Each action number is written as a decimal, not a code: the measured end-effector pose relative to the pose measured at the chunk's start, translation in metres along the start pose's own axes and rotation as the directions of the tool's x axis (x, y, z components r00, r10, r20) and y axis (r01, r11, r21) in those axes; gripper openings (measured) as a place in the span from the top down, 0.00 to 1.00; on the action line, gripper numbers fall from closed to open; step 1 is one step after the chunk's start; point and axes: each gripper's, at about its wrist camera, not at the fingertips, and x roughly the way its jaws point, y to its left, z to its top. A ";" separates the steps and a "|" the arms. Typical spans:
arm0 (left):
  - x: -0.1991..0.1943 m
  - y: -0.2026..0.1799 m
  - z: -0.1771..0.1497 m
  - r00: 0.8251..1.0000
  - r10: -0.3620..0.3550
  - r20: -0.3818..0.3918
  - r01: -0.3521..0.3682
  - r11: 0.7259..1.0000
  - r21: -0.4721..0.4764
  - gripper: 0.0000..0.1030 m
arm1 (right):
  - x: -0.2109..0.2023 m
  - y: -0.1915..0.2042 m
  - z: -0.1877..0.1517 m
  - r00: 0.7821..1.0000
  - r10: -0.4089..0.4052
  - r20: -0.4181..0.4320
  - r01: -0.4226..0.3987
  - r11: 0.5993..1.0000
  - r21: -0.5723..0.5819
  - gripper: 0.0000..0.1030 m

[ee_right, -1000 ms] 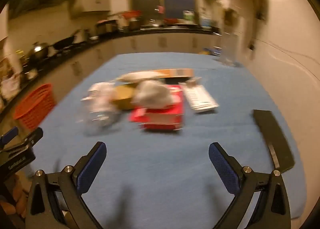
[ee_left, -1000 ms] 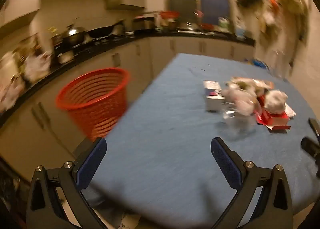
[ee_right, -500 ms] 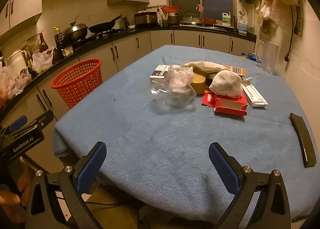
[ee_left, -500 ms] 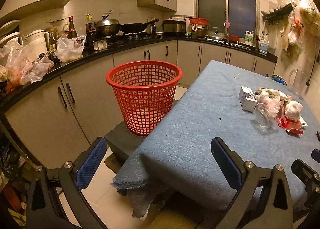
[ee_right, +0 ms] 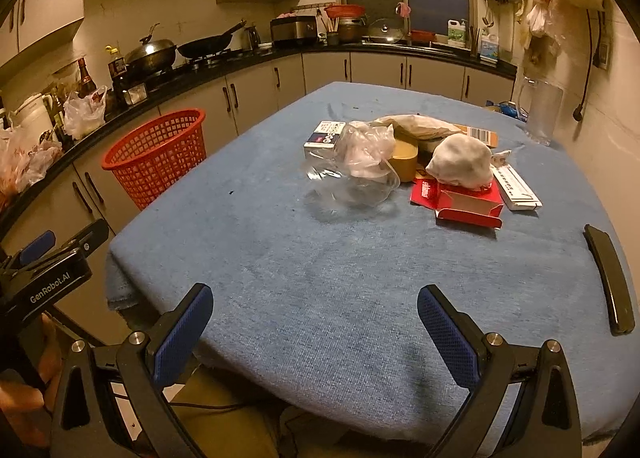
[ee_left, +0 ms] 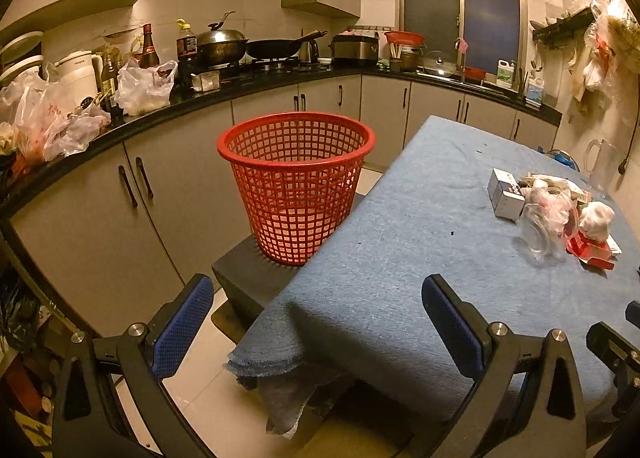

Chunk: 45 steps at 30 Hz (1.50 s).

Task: Collect trash

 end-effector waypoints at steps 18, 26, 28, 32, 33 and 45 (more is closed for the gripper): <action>0.000 0.003 -0.004 1.000 0.004 0.010 -0.004 1.000 0.002 0.00 | 0.001 0.003 -0.001 1.000 0.004 0.004 -0.004 1.000 -0.005 0.00; -0.003 -0.002 -0.006 1.000 0.000 0.013 0.000 1.000 0.018 0.00 | 0.001 0.001 -0.001 1.000 0.009 0.003 -0.009 1.000 -0.002 0.00; -0.003 -0.003 -0.006 1.000 -0.002 0.011 0.001 1.000 0.020 0.00 | 0.000 0.001 -0.001 1.000 0.009 0.003 -0.009 1.000 -0.002 0.00; -0.003 -0.004 -0.006 1.000 -0.003 0.009 0.002 1.000 0.024 0.00 | 0.001 0.001 -0.002 1.000 0.009 0.000 -0.009 1.000 -0.001 0.00; -0.003 -0.004 -0.006 1.000 -0.001 0.009 0.001 1.000 0.027 0.00 | 0.001 0.001 -0.002 1.000 0.010 0.000 -0.010 1.000 0.000 0.00; -0.001 -0.006 -0.006 1.000 0.000 0.002 0.000 1.000 0.031 0.00 | 0.003 -0.002 -0.003 1.000 0.015 -0.008 -0.015 1.000 0.005 0.00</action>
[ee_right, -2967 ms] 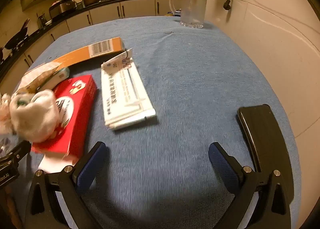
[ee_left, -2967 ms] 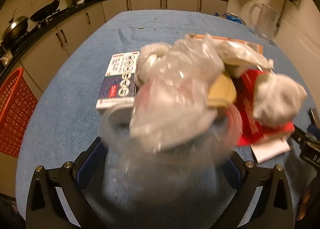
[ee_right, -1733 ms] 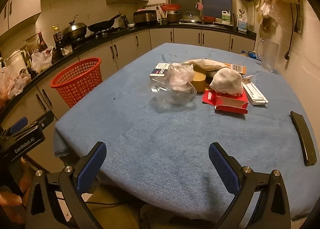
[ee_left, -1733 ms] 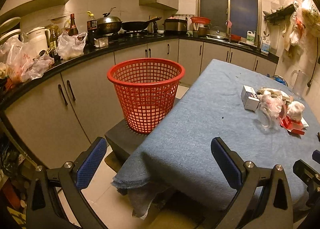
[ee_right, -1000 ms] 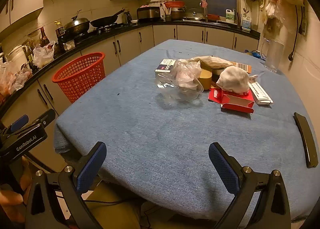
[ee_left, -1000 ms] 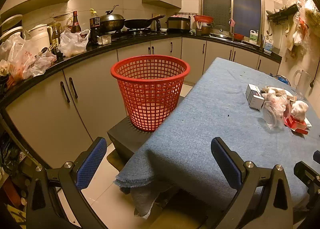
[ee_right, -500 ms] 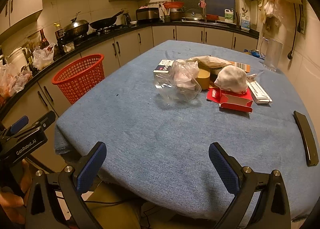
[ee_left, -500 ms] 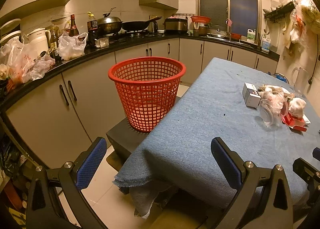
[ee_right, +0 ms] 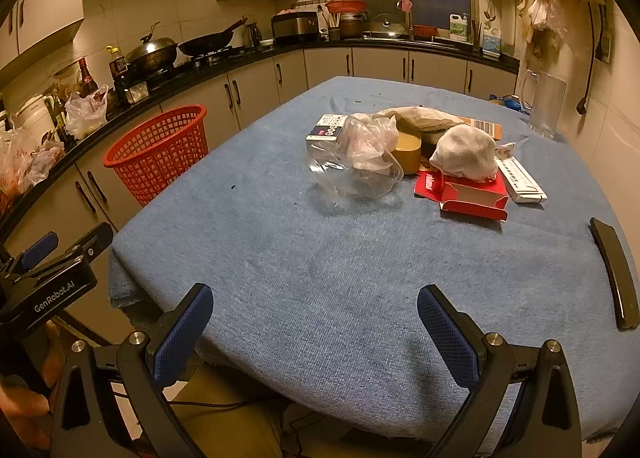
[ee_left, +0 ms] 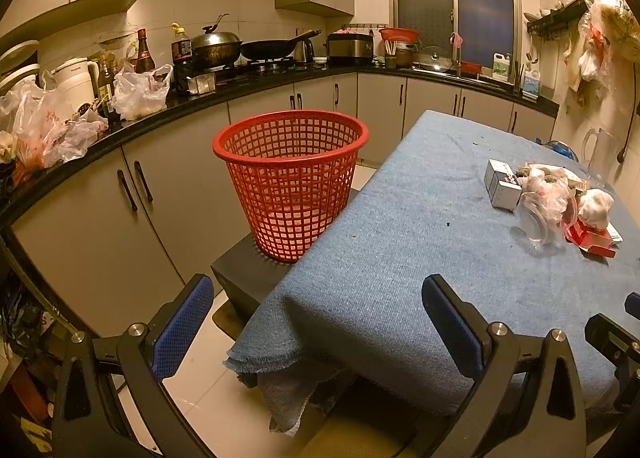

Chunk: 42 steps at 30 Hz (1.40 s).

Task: Collect trash

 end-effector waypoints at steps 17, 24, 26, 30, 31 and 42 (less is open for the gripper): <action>0.012 -0.038 0.036 0.978 -0.203 -0.039 0.206 0.969 0.137 0.00 | -0.005 -0.058 0.019 0.998 -0.055 0.023 0.052 0.994 0.099 0.00; 0.042 -0.080 0.056 0.903 -0.383 -0.196 0.413 0.899 0.144 0.01 | -0.013 -0.113 0.031 0.996 -0.081 0.024 0.076 0.981 0.177 0.00; 0.044 -0.093 0.056 0.893 -0.400 -0.208 0.435 0.886 0.162 0.04 | -0.012 -0.124 0.034 0.998 -0.064 0.016 0.060 0.981 0.184 0.03; 0.049 -0.114 0.061 0.864 -0.444 -0.239 0.490 0.851 0.190 0.16 | -0.007 -0.142 0.042 1.000 -0.028 0.003 0.027 0.982 0.186 0.06; 0.049 -0.118 0.062 0.856 -0.455 -0.245 0.503 0.843 0.192 0.19 | -0.006 -0.145 0.044 1.000 -0.024 0.003 0.023 0.982 0.186 0.06; 0.086 -0.169 0.078 0.762 -0.536 -0.364 0.621 0.764 0.175 0.35 | 0.024 -0.181 0.075 0.997 0.080 0.004 -0.079 0.959 0.271 0.14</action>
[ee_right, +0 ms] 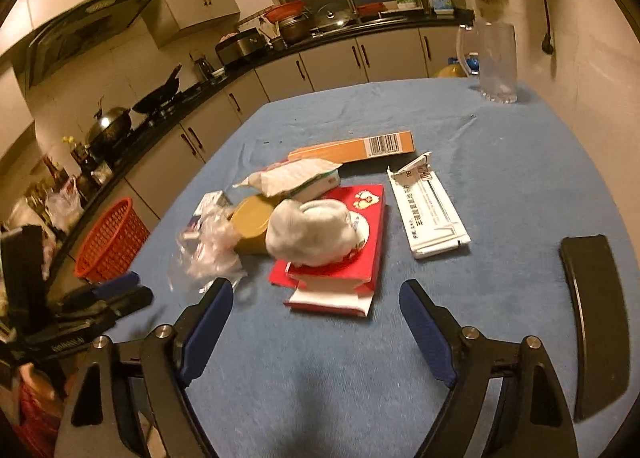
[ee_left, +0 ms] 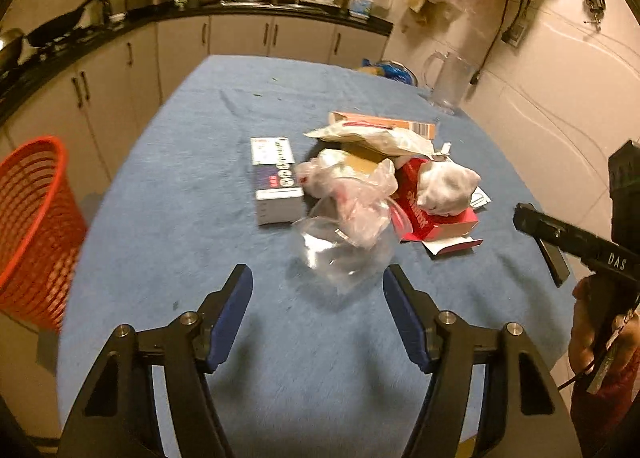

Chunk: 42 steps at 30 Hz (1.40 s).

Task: Collect trash
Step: 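Grasp the clear plastic bag with the left tool while the right tool grasps the white tissue, then carry the plastic bag and tissue over the red wastebasket with both tools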

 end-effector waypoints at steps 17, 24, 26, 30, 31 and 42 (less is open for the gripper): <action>0.057 -0.004 0.025 0.999 -0.032 -0.026 0.031 0.999 -0.043 0.41 | 0.049 -0.009 0.039 1.000 0.012 -0.013 -0.011 0.999 0.036 0.14; 0.049 -0.007 0.020 1.000 -0.017 0.000 0.017 1.000 -0.021 0.44 | 0.067 -0.005 0.040 0.999 0.009 -0.037 -0.009 1.000 0.007 0.40; 0.045 -0.007 0.019 1.000 -0.021 0.010 0.022 1.000 -0.020 0.44 | 0.068 -0.002 0.037 0.999 0.017 -0.046 -0.017 1.000 -0.010 0.52; 0.034 -0.005 0.015 0.999 -0.023 0.030 0.023 0.999 -0.021 0.44 | 0.057 0.006 0.029 1.000 0.005 -0.013 -0.006 0.999 -0.041 0.62; 0.031 -0.004 0.014 0.999 -0.022 0.036 0.023 1.000 -0.021 0.44 | 0.054 0.007 0.027 1.000 0.015 -0.009 -0.015 0.999 -0.037 0.63; -0.005 -0.002 0.008 0.994 0.001 0.106 0.000 1.000 -0.015 0.44 | 0.025 0.025 0.013 0.995 0.087 0.040 -0.086 0.996 -0.034 0.63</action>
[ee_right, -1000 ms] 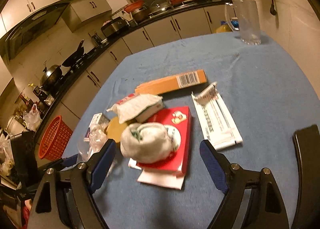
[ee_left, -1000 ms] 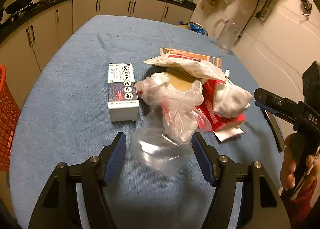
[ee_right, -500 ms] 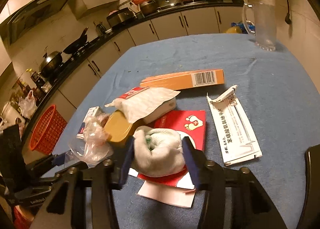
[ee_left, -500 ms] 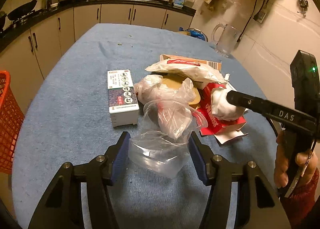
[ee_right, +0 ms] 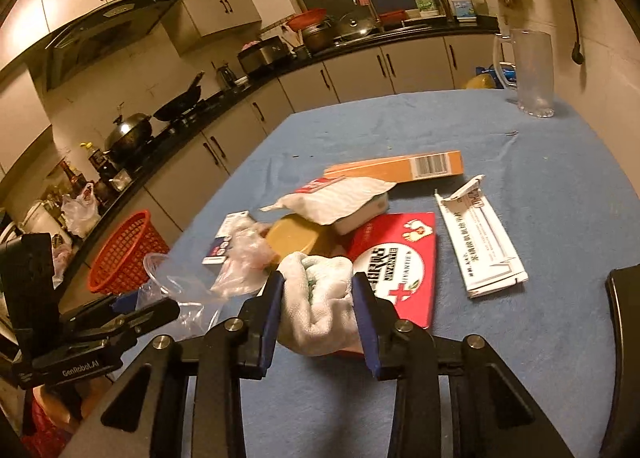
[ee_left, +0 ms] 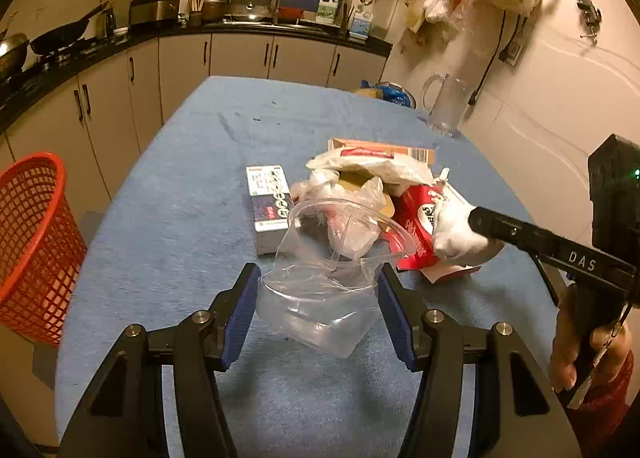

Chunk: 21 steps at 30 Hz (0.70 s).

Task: Collect trash
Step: 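Carry the plastic bag and tissue over the red wastebasket with both tools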

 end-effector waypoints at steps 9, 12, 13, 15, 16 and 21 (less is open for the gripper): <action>-0.021 0.010 -0.003 0.999 0.028 0.027 -0.028 1.000 -0.002 0.44 | 0.001 0.020 -0.002 1.000 0.027 -0.006 -0.027 0.999 -0.019 0.63; -0.026 0.016 -0.003 0.999 0.037 0.033 -0.037 0.999 -0.012 0.44 | 0.004 0.027 -0.003 0.999 0.031 -0.011 -0.031 0.999 -0.030 0.63; -0.028 0.018 -0.003 0.998 0.042 0.039 -0.041 0.999 -0.013 0.44 | 0.005 0.029 -0.003 0.999 0.038 -0.014 -0.039 0.999 -0.027 0.63; -0.032 0.022 -0.003 0.997 0.053 0.048 -0.052 0.999 -0.015 0.44 | 0.006 0.034 -0.002 0.998 0.053 -0.019 -0.053 0.998 -0.027 0.63; -0.035 0.025 -0.002 0.997 0.058 0.052 -0.057 0.998 -0.020 0.44 | 0.006 0.037 -0.002 0.998 0.054 -0.020 -0.055 0.998 -0.033 0.63; -0.046 0.039 -0.001 0.994 0.085 0.070 -0.083 0.996 -0.030 0.44 | 0.011 0.057 0.001 0.997 0.080 -0.024 -0.081 0.995 -0.062 0.63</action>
